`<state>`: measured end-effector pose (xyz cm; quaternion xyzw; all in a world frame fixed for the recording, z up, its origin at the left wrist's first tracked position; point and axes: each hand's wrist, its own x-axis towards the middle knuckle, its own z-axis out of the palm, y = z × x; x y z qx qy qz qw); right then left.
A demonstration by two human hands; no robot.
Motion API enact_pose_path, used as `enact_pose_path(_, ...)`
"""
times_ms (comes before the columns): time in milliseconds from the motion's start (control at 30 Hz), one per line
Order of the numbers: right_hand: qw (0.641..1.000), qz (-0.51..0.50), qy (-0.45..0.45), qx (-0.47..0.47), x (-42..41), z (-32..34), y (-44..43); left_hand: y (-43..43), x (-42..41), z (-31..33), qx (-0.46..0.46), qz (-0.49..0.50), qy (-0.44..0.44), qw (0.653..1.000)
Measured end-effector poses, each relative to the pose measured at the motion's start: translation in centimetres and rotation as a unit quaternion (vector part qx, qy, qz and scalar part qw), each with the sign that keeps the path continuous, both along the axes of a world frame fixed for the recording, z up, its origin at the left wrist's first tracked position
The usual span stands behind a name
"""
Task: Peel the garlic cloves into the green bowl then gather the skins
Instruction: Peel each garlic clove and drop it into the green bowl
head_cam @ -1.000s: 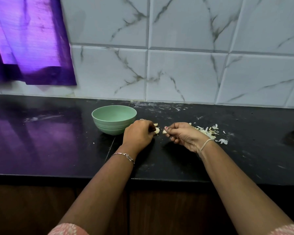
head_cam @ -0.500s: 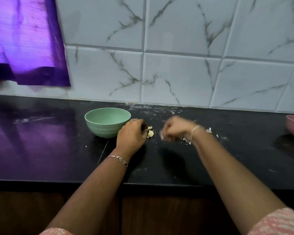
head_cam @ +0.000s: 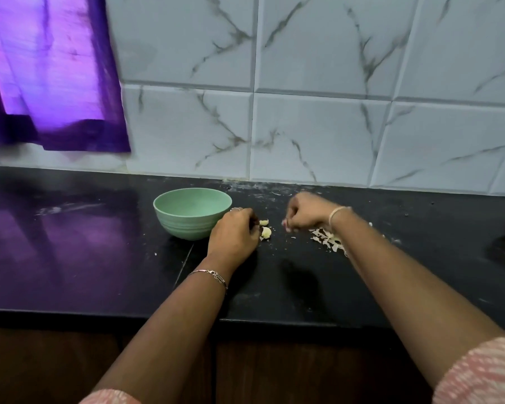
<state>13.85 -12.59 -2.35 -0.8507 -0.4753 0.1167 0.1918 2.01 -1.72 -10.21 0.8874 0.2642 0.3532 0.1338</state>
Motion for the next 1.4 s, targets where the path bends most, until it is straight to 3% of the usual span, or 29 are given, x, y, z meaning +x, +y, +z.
enact_pose_path(100, 0.974, 0.001, 0.121, 0.191, -0.3, 3.1, -1.0, 0.1, 0.1, -0.3, 0.010, 0.001, 0.000, 1.000)
enact_pose_path(133, 0.971, 0.011, 0.125, 0.205, -0.5, 2.5, -1.3, 0.2, 0.2, -0.3, 0.011, 0.000, -0.001, 1.000)
enact_pose_path(233, 0.999, 0.015, 0.005, 0.048, -1.8, -3.4, -1.6, 0.7, 0.7, -0.5, 0.008, -0.002, 0.000, 1.000)
enact_pose_path(300, 0.999, 0.025, -0.041, 0.012, -1.4, -3.4, -1.0, 0.7, 0.9, -0.6, 0.009, -0.010, 0.002, 1.000)
enact_pose_path(367, 0.993, 0.047, 0.035, 0.103, -0.9, -0.4, -0.8, 0.8, 1.0, -0.6, 0.011, -0.012, 0.002, 1.000)
enact_pose_path(433, 0.958, 0.053, 0.171, 0.223, -0.7, 1.9, -1.1, 0.9, 1.1, -0.8, 0.009, -0.011, -0.004, 1.000)
enact_pose_path(467, 0.952, 0.060, 0.192, 0.230, -0.3, 1.7, -0.9, 0.9, 1.1, -0.8, 0.010, -0.010, -0.004, 1.000)
enact_pose_path(533, 0.990, 0.035, 0.084, 0.112, -0.1, -1.6, -0.2, 0.9, 1.0, -0.8, 0.015, -0.004, -0.001, 1.000)
enact_pose_path(600, 1.000, -0.004, 0.003, -0.023, 0.5, -4.1, 0.5, 0.8, 1.0, -0.9, 0.016, -0.007, 0.006, 1.000)
enact_pose_path(667, 1.000, -0.015, 0.014, -0.020, 1.3, -2.8, 0.7, 0.7, 1.0, -0.7, 0.021, -0.006, 0.011, 1.000)
enact_pose_path(767, 0.979, -0.002, 0.160, 0.125, 1.3, -0.3, -0.4, 0.9, 1.0, -0.8, 0.019, -0.010, 0.013, 1.000)
enact_pose_path(800, 0.977, 0.000, 0.168, 0.129, 1.3, -0.4, -0.6, 0.8, 1.0, -0.8, 0.019, -0.010, 0.016, 1.000)
enact_pose_path(867, 0.998, -0.028, 0.048, 0.012, 0.8, -2.7, -0.5, 0.8, 1.0, -0.8, 0.016, -0.011, 0.022, 1.000)
enact_pose_path(933, 0.999, -0.031, 0.003, -0.022, 1.0, -3.6, -0.5, 0.7, 1.0, -0.9, 0.017, -0.024, 0.017, 0.999)
enact_pose_path(1000, 0.991, 0.009, 0.091, 0.093, 1.3, -3.5, -0.4, 0.5, 1.0, -0.8, 0.030, -0.051, 0.014, 0.998)
enact_pose_path(1067, 0.950, 0.009, 0.203, 0.239, 1.3, -3.6, -0.5, 0.3, 0.8, -0.8, 0.018, -0.087, 0.000, 0.996)
enact_pose_path(1133, 0.913, -0.007, 0.260, 0.313, 0.9, -4.4, -0.4, 0.1, 0.8, -0.7, -0.002, -0.112, -0.025, 0.993)
enact_pose_path(1233, 0.887, -0.023, 0.300, 0.351, 0.4, -5.6, 0.0, 0.1, 0.7, -0.5, -0.002, -0.107, -0.063, 0.992)
enact_pose_path(1400, 0.880, -0.026, 0.307, 0.362, -0.6, -6.0, 0.3, 0.0, 0.7, -0.4, 0.028, -0.099, -0.060, 0.993)
